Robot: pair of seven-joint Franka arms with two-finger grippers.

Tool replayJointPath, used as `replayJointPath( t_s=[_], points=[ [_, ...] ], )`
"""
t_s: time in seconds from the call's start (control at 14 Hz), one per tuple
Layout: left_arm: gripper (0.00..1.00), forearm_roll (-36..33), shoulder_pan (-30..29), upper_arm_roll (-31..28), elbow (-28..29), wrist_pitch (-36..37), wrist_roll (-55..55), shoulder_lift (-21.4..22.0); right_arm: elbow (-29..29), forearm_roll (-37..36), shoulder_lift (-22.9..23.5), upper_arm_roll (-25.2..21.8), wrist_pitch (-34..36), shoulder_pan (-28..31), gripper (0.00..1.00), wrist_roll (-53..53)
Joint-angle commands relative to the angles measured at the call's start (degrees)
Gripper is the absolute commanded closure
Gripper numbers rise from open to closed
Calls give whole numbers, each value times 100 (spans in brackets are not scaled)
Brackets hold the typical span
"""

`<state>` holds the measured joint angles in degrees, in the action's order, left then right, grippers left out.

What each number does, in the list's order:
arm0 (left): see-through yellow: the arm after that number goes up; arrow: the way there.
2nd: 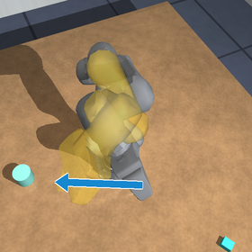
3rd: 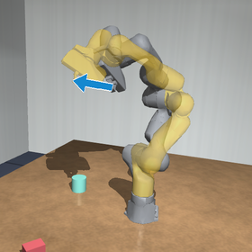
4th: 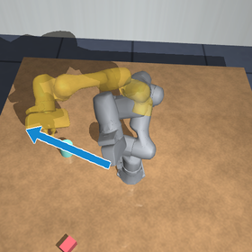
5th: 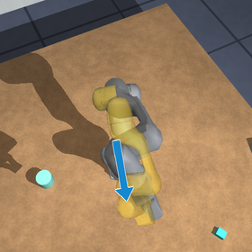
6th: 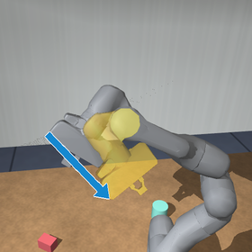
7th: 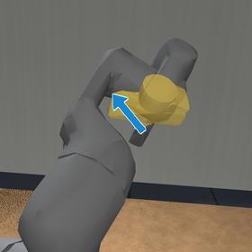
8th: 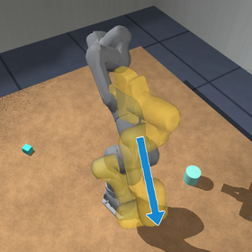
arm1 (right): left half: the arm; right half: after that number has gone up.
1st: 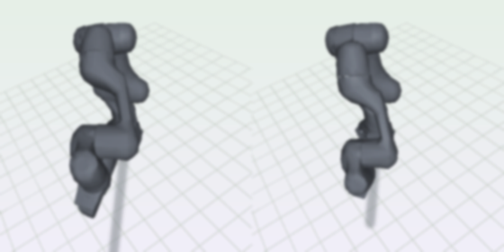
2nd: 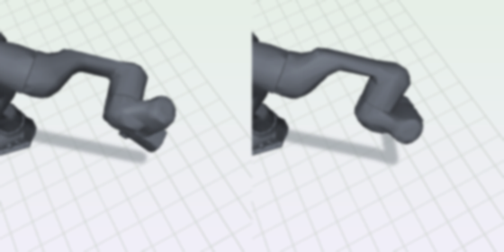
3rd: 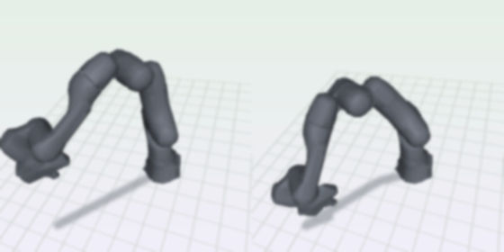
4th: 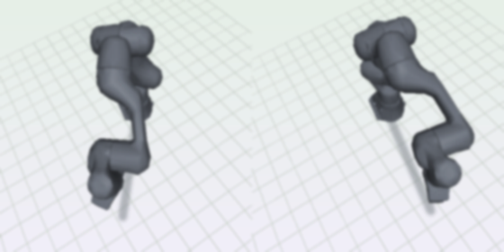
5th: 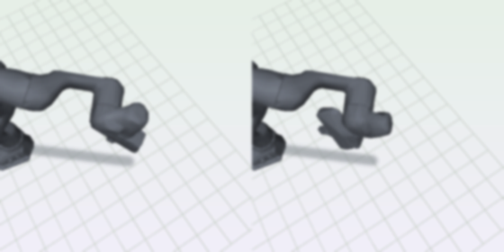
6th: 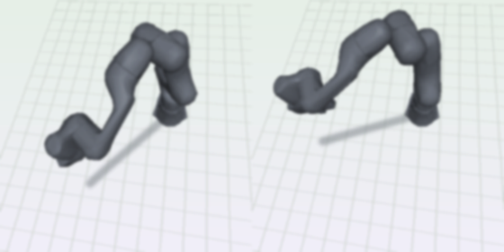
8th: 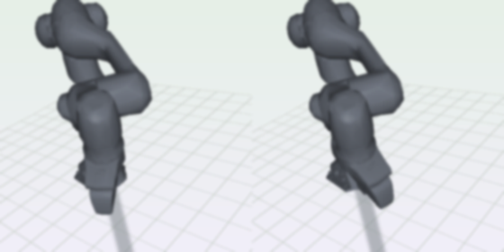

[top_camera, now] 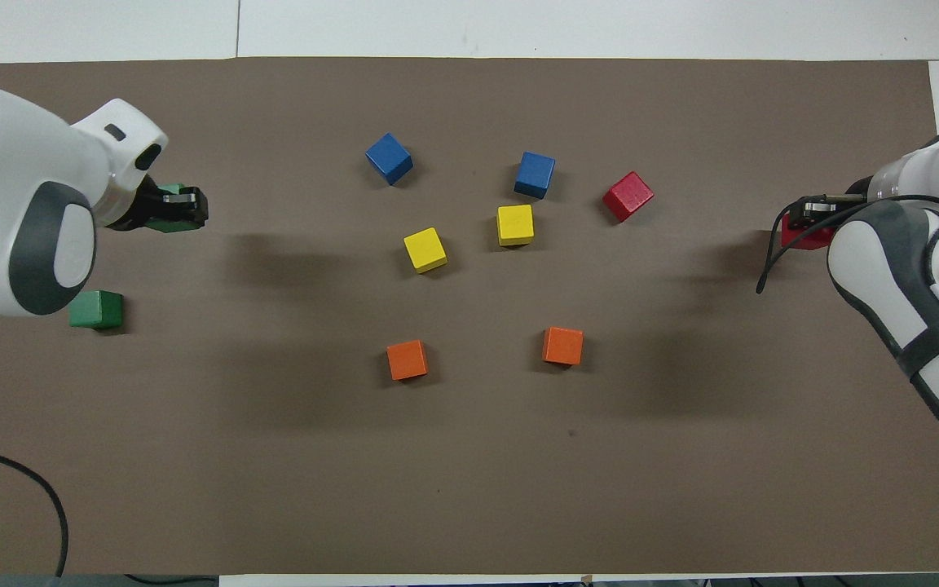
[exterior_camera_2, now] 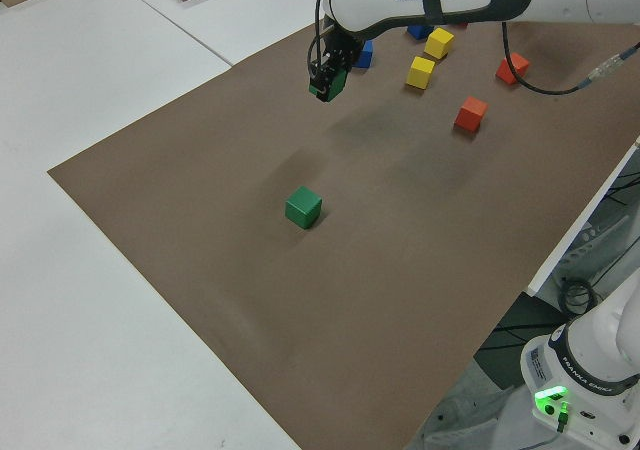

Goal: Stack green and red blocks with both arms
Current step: 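Stack green on green with the left gripper while the right gripper carries red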

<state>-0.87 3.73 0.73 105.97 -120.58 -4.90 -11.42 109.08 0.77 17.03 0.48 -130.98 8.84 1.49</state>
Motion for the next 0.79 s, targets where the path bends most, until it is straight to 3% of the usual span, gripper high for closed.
replayJointPath(
  t_s=[0.0, 0.21, 0.36, 0.5, 0.71],
  points=[
    [100, 33, -564, 59, 906, -98, 760, 753, 359, -138, -200, 40, -235, -5, 90, -158],
    [100, 367, -1180, 59, 1328, -211, 1752, 1045, 491, -296, -209, 40, -401, 3, 90, -141],
    [100, 526, -1523, 59, 1871, -762, 2071, 1229, 553, -366, -192, 40, -490, 3, 90, -141],
    [100, 535, -1595, 50, 2286, -1274, 2054, 1361, 562, -384, -165, 49, -569, 3, 90, -115],
    [100, 535, -1656, 42, 2357, -1354, 2081, 1335, 605, -384, -165, 49, -578, 3, 90, -97]
  ],
)
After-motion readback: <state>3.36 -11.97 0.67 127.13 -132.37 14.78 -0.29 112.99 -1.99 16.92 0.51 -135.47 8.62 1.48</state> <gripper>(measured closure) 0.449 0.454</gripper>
